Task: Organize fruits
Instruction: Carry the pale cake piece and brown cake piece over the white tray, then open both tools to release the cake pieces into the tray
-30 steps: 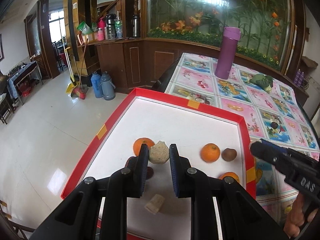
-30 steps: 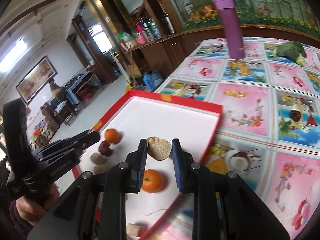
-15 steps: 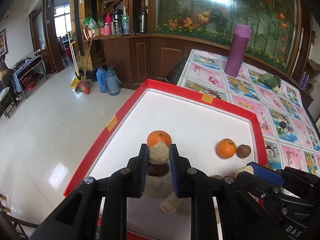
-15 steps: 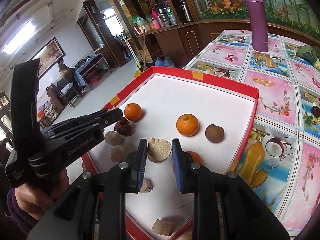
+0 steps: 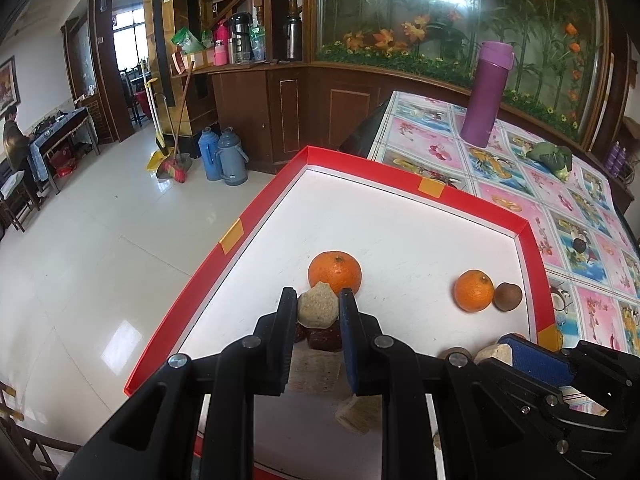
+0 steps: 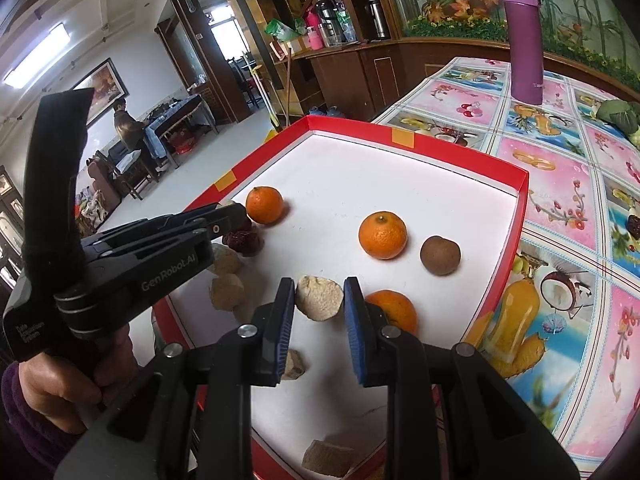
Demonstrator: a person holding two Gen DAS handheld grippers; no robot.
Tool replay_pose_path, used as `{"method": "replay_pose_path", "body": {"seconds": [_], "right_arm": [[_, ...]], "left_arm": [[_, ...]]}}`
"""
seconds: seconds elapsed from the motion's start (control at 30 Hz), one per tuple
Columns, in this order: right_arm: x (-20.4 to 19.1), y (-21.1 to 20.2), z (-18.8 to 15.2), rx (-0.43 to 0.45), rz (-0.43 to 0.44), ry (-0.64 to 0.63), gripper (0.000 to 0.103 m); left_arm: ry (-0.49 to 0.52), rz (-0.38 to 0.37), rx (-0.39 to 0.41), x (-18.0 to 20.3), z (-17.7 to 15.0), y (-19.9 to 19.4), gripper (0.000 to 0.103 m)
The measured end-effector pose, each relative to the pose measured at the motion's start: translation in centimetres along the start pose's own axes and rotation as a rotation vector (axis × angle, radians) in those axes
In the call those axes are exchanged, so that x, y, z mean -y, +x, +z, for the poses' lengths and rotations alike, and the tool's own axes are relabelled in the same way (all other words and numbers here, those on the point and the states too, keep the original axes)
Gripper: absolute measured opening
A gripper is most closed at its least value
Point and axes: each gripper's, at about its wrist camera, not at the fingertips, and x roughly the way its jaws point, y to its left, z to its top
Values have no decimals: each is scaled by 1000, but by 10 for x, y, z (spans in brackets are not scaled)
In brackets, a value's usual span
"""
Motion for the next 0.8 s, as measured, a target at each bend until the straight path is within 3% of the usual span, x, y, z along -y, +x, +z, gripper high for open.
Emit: {"method": "replay_pose_path", "body": {"seconds": [0.4,0.63,0.8], "right_arm": [[-11,-1,-6,37,-71,-75,27],[-16,1,-8,21,-57,-97,27],[-20,4,-11,-9,-65,-124,27]], "left_arm": [[9,21,-2,-1,-4,2,20],[9,23,-1,-1,-4,2,21],[2,25,-8,-3,-5,2,34]]}}
